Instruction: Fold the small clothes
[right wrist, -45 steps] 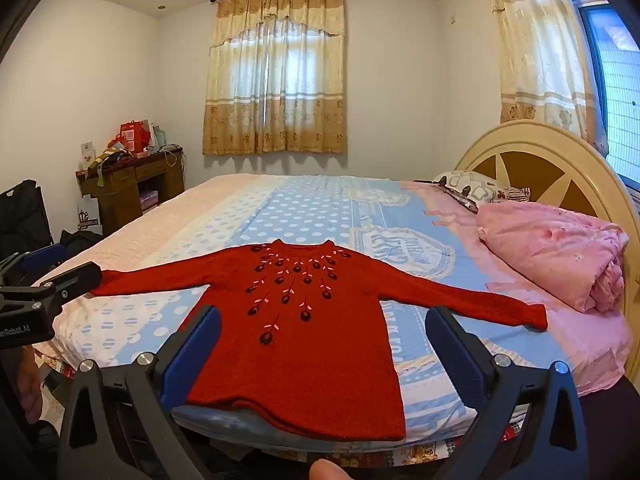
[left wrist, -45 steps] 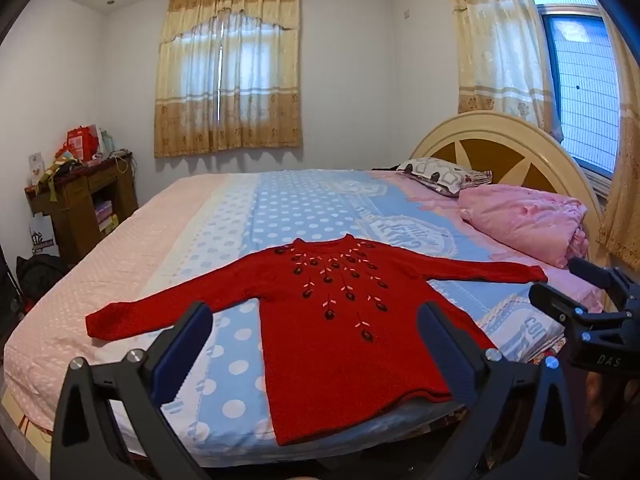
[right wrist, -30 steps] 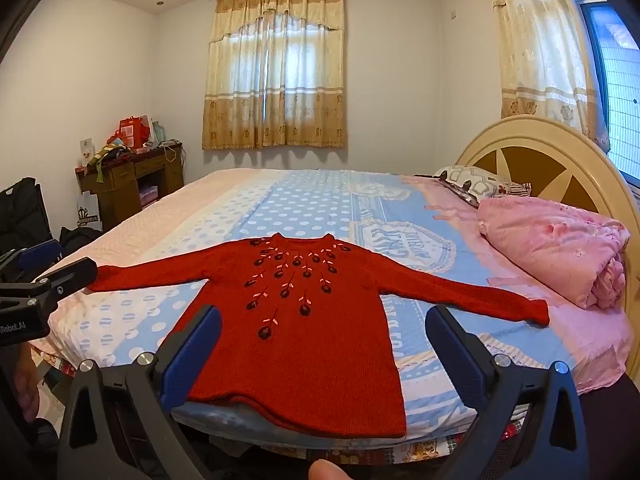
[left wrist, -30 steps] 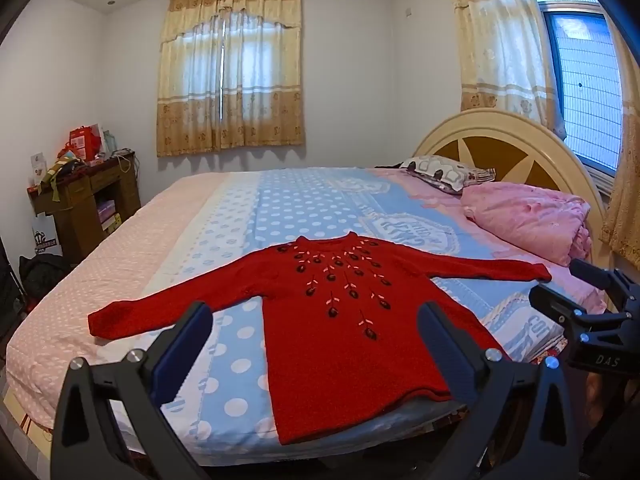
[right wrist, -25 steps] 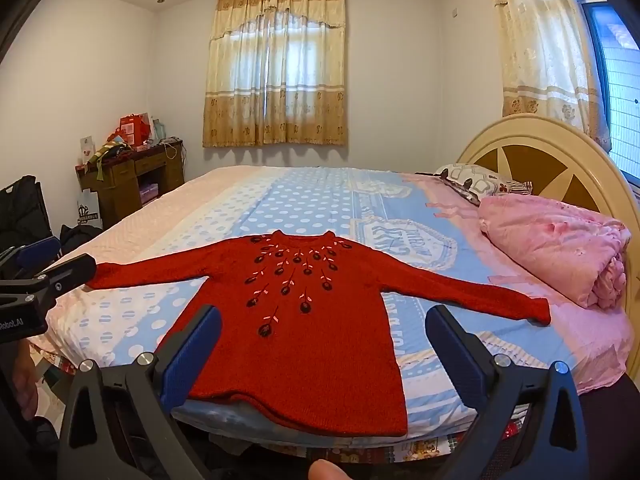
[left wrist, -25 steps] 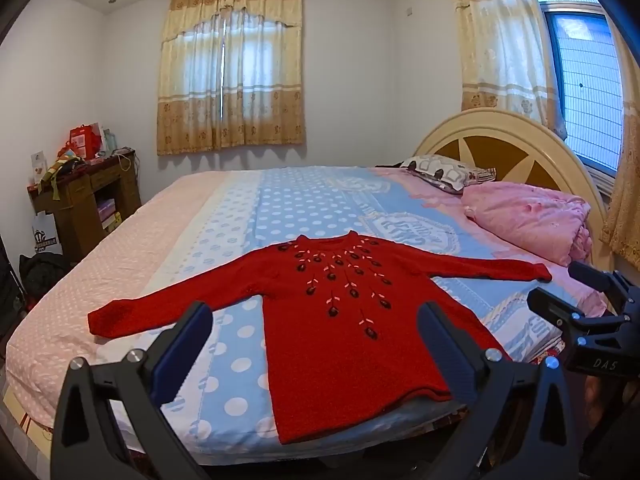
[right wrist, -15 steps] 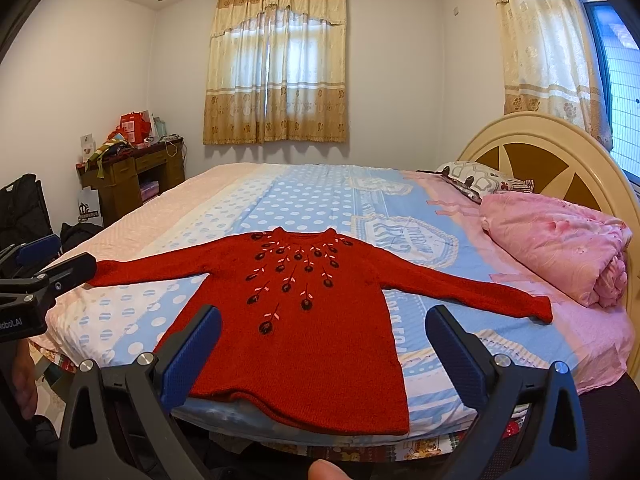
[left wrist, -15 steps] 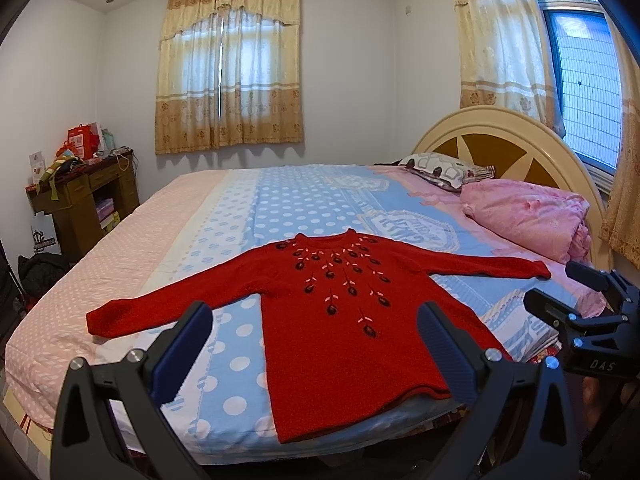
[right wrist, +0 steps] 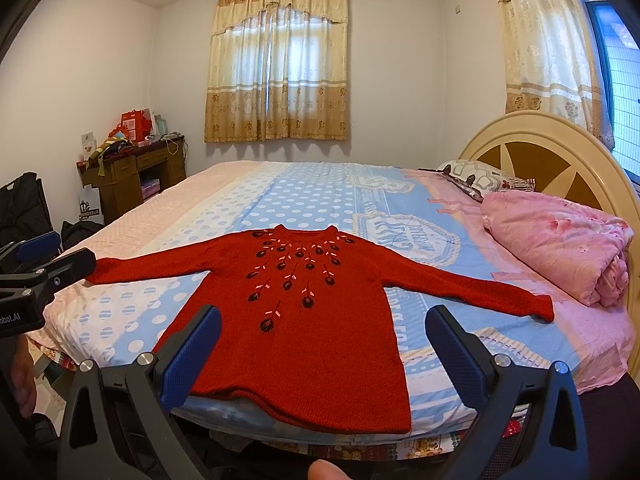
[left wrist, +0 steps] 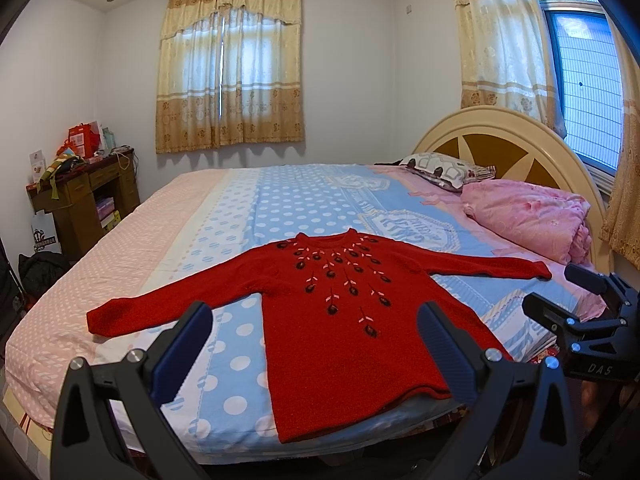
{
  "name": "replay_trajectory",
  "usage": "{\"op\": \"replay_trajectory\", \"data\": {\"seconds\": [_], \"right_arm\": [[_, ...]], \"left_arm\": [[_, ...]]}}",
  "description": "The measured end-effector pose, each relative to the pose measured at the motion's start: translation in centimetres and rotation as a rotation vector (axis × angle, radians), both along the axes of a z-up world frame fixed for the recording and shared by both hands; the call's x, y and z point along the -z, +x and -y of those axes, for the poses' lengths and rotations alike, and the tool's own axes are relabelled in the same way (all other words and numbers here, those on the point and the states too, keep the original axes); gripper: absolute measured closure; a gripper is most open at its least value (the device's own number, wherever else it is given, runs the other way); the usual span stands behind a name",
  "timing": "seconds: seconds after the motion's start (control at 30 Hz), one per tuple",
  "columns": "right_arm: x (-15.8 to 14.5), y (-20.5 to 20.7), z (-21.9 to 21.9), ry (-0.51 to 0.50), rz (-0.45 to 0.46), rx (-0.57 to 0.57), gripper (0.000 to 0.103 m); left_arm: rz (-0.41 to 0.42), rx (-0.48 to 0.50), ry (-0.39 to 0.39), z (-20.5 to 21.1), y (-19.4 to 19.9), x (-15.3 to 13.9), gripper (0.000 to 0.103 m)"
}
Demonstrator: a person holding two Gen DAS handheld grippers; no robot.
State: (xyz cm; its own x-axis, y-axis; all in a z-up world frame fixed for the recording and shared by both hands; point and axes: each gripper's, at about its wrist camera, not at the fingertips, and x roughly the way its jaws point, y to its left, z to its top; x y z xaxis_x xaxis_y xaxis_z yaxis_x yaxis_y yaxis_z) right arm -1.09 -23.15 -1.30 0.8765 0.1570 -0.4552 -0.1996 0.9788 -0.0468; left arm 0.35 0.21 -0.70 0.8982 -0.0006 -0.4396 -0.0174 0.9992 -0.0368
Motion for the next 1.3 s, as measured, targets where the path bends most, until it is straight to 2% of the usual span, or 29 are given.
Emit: {"op": "replay_trajectory", "data": {"seconds": [1.3], "right_arm": [[0.92,0.7,0.07,-0.001,-0.031,0.011,0.001]], "left_arm": [[-0.024,-0.014,-0.004,-0.42,0.24,0.73,0.0]]}}
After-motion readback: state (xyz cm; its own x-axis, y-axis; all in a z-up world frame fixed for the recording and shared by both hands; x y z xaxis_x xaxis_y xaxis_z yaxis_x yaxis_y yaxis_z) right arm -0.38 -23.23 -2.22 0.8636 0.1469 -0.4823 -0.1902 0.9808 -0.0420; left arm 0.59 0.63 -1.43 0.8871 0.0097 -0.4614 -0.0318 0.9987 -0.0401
